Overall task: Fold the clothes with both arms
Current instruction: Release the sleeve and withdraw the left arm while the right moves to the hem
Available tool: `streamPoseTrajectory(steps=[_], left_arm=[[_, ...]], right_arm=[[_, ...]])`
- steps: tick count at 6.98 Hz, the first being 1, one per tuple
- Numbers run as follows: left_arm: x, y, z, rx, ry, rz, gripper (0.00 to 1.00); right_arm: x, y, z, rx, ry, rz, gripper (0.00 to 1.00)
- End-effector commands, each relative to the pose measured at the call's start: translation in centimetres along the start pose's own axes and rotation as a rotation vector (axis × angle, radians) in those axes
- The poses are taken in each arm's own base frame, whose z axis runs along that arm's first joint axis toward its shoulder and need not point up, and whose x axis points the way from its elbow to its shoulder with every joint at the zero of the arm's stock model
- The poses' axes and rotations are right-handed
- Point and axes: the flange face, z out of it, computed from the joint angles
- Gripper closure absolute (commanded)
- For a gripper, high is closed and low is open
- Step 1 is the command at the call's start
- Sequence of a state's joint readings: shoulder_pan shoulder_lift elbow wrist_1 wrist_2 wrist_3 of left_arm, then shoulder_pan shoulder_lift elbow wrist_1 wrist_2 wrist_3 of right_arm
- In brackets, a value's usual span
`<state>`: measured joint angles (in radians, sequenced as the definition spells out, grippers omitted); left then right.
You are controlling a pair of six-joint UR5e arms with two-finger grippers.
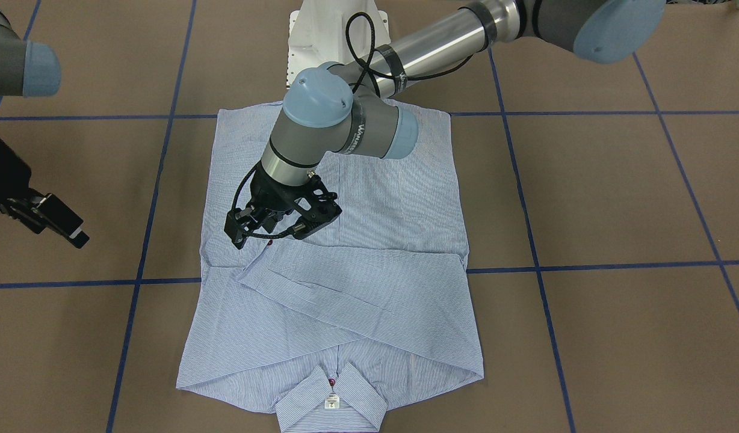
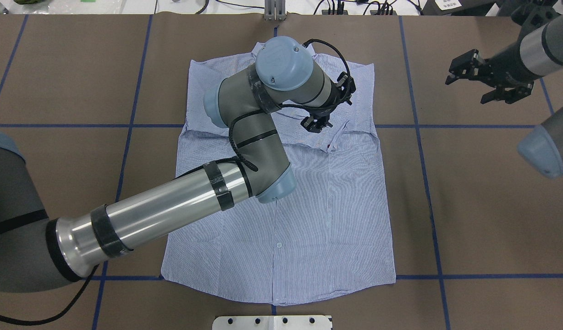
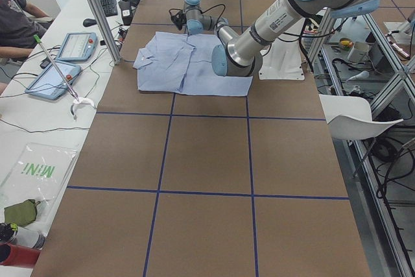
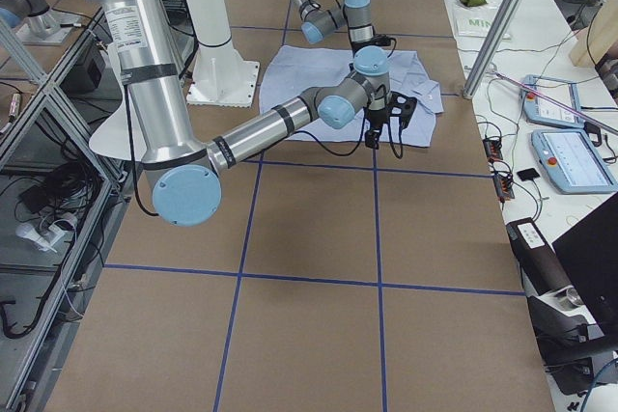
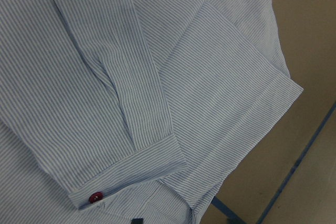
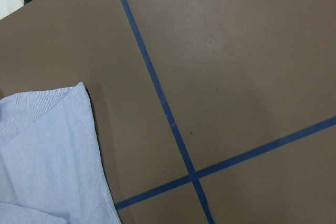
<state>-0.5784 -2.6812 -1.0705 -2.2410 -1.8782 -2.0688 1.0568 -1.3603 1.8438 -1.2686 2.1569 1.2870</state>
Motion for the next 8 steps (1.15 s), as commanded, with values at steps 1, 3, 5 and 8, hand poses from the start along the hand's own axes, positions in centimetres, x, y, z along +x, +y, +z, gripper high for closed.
streamPoseTrajectory(steps=[1,3,5,8], left_arm=[[-5.8,-1.2,-5.5,-0.049,0.056,0.074,0.24],[-14.0,-3.1,-12.4,-0.080,0.090,0.268,0.33],[-19.2,-5.7,-14.7,-0.075,0.067,0.550,0.33],[-24.9,-9.1,-16.4,-0.079,-0.011,0.593,0.05]], right_arm=[[-1.4,8.1,0.7,-0.050,-0.008,0.073,0.00],[-2.8,19.8,2.1,-0.058,0.004,0.190,0.01],[-0.2,31.3,2.5,-0.094,0.057,0.206,0.03],[1.5,41.0,4.5,-0.015,0.054,0.326,0.12]])
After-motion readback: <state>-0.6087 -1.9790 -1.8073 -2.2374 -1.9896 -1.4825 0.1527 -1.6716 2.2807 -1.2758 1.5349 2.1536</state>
